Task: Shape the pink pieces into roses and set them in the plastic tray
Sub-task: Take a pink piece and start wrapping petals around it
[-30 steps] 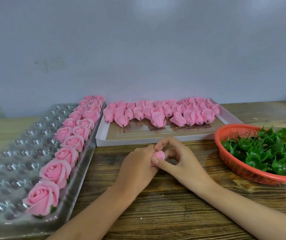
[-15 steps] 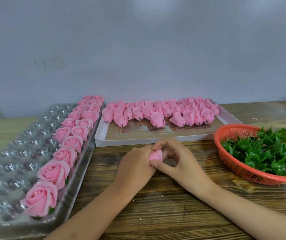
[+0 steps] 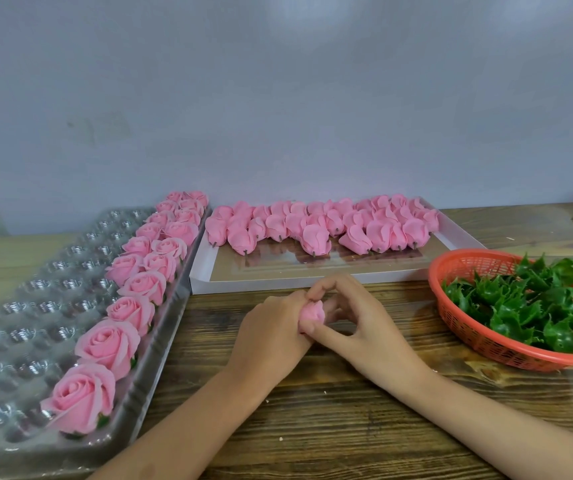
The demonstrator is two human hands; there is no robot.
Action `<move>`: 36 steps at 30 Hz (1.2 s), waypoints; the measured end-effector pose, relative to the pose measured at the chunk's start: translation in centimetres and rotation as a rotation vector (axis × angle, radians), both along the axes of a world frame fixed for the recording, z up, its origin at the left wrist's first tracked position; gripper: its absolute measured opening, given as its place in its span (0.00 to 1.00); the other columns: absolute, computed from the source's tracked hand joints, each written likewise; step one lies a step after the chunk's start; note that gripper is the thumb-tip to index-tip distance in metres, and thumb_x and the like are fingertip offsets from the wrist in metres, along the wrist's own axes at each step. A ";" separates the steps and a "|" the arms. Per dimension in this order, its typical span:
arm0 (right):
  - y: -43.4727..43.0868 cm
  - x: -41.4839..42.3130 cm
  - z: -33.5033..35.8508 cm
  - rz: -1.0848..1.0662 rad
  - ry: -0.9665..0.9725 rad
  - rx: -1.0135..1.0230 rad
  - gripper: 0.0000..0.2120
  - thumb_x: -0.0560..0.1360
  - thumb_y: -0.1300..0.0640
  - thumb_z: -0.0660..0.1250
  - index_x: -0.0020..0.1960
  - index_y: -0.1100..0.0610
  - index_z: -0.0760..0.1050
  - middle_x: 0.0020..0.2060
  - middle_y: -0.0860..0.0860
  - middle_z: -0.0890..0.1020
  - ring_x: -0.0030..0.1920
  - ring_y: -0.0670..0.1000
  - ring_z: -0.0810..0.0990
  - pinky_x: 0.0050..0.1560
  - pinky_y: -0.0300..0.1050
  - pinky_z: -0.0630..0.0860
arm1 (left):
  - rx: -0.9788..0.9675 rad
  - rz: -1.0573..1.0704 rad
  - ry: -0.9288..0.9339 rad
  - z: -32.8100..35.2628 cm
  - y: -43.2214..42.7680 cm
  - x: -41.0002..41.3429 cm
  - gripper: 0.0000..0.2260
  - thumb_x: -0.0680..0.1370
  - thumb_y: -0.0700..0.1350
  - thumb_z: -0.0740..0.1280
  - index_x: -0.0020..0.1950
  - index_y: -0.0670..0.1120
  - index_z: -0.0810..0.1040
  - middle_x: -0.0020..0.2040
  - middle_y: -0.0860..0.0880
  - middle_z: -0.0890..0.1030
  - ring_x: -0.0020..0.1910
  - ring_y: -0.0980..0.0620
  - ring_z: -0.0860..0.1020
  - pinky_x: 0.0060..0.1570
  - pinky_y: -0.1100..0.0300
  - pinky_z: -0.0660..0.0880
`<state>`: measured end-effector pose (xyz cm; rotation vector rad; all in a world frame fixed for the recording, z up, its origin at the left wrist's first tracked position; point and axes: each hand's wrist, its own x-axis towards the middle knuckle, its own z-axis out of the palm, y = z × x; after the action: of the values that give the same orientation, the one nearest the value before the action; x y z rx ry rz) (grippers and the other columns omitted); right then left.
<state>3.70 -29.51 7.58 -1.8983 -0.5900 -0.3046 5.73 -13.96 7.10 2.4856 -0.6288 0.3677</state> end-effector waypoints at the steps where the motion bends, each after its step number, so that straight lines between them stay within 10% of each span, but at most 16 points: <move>1: 0.0 0.0 0.0 -0.001 0.026 0.017 0.12 0.72 0.60 0.75 0.50 0.49 0.75 0.43 0.43 0.78 0.42 0.49 0.79 0.51 0.50 0.78 | 0.011 0.000 -0.008 0.0 0.0 -0.1 0.03 0.76 0.47 0.66 0.49 0.53 0.76 0.39 0.57 0.77 0.39 0.56 0.77 0.40 0.61 0.73; 7: -0.1 -0.1 0.1 0.023 -0.022 -0.045 0.08 0.74 0.64 0.73 0.47 0.55 0.77 0.43 0.46 0.78 0.45 0.50 0.79 0.51 0.54 0.77 | 0.039 0.002 -0.058 -0.1 -0.2 -0.2 0.07 0.78 0.50 0.65 0.54 0.51 0.78 0.42 0.56 0.80 0.40 0.58 0.78 0.40 0.63 0.75; 14: -0.5 -0.5 0.5 0.027 -0.295 -0.339 0.04 0.77 0.60 0.69 0.47 0.53 0.76 0.49 0.44 0.73 0.52 0.43 0.75 0.53 0.32 0.70 | 0.015 -0.037 0.015 0.5 0.0 -0.4 0.02 0.76 0.49 0.65 0.44 0.56 0.76 0.33 0.62 0.74 0.33 0.62 0.73 0.34 0.71 0.63; 25: -1.4 -1.6 5.3 0.051 -0.534 -0.916 0.10 0.75 0.58 0.72 0.55 0.54 0.80 0.54 0.51 0.80 0.48 0.53 0.80 0.47 0.48 0.77 | -0.160 -0.043 0.218 0.4 0.1 0.2 0.04 0.71 0.54 0.66 0.38 0.58 0.77 0.35 0.61 0.80 0.38 0.64 0.78 0.40 0.66 0.75; 31: -7.2 -0.3 11.3 -0.372 -0.196 -0.946 0.05 0.75 0.44 0.62 0.46 0.43 0.73 0.44 0.40 0.79 0.44 0.46 0.79 0.41 0.45 0.76 | -0.466 0.139 0.219 0.2 0.3 0.8 0.19 0.75 0.48 0.68 0.27 0.49 0.67 0.23 0.55 0.68 0.25 0.59 0.66 0.27 0.70 0.63; 36: -15.9 1.4 12.4 -0.349 0.253 -1.130 0.13 0.67 0.44 0.76 0.42 0.30 0.75 0.37 0.27 0.79 0.33 0.35 0.79 0.38 0.42 0.79 | -0.592 0.217 0.314 0.2 0.5 1.2 0.14 0.75 0.49 0.69 0.33 0.46 0.72 0.27 0.49 0.71 0.28 0.56 0.69 0.30 0.68 0.66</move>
<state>5.07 -45.41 19.94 -3.0795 -0.2396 0.1029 6.93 -13.47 7.26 1.9775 -0.0943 0.1967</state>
